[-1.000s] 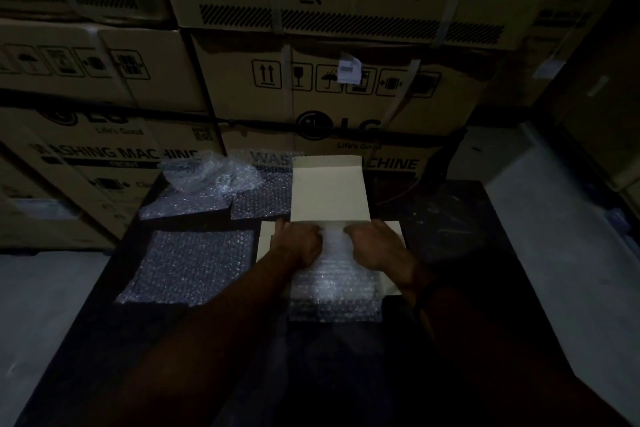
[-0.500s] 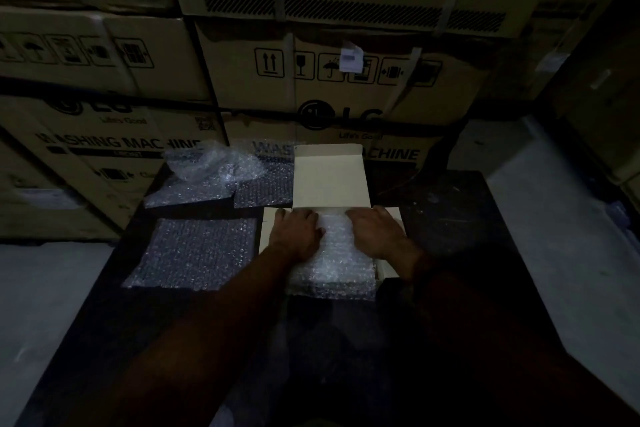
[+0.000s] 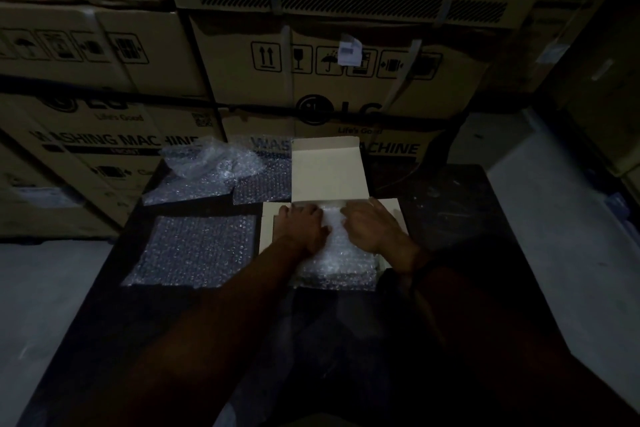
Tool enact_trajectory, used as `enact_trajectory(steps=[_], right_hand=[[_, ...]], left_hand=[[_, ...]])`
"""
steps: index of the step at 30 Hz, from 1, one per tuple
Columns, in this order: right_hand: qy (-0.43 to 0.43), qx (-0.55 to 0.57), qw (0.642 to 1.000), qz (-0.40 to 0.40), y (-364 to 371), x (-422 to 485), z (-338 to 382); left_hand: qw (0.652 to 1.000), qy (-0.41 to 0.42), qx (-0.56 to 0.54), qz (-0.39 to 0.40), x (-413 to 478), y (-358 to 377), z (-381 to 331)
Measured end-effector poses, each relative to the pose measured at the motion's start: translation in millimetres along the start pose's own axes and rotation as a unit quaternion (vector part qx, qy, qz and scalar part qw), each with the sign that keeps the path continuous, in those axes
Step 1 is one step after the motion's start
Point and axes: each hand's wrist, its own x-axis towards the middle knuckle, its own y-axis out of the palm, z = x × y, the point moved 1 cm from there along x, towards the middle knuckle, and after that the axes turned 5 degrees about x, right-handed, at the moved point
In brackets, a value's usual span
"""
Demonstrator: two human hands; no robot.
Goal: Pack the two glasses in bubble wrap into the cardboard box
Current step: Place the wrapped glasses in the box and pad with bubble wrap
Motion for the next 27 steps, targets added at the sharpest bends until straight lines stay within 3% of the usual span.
enact_trajectory(steps=[2,4,8,10,12,16,22,27], right_hand=[[0.002,0.095,0.994,-0.058,-3.5,-5.7,-0.1],[-0.011,0.159,0.986,-0.036,-2.3,-17.5,-4.0],[-0.032,0.1,0.991,0.08,3.7,-35.4,-17.3],[-0.027,0.09,0.992,0.079,7.7,-36.3,-20.1],[-0.026,0.083,0.994,0.062,13.1,-37.1,-19.0],[-0.039,0.068,0.997,0.028,18.9,-39.4,-17.4],[-0.001,0.131,0.989,0.072,12.3,-42.9,-17.5],[0.004,0.091,0.992,0.087,8.4,-48.1,-18.3]], left_hand=[[1.0,-0.006,-0.002,0.005,1.3,2.5,-1.5],[1.0,-0.006,-0.014,0.011,2.6,1.3,-0.6],[0.994,0.032,-0.091,-0.042,-2.4,-3.3,9.5],[0.977,0.072,-0.182,-0.078,-11.6,-7.7,15.5],[0.965,0.105,-0.235,-0.038,-21.2,-9.4,19.7],[0.976,0.147,-0.152,0.046,-35.9,1.0,21.3],[0.982,0.17,-0.083,0.015,-36.3,3.6,19.9],[0.986,0.165,-0.006,-0.013,-37.9,4.8,13.4]])
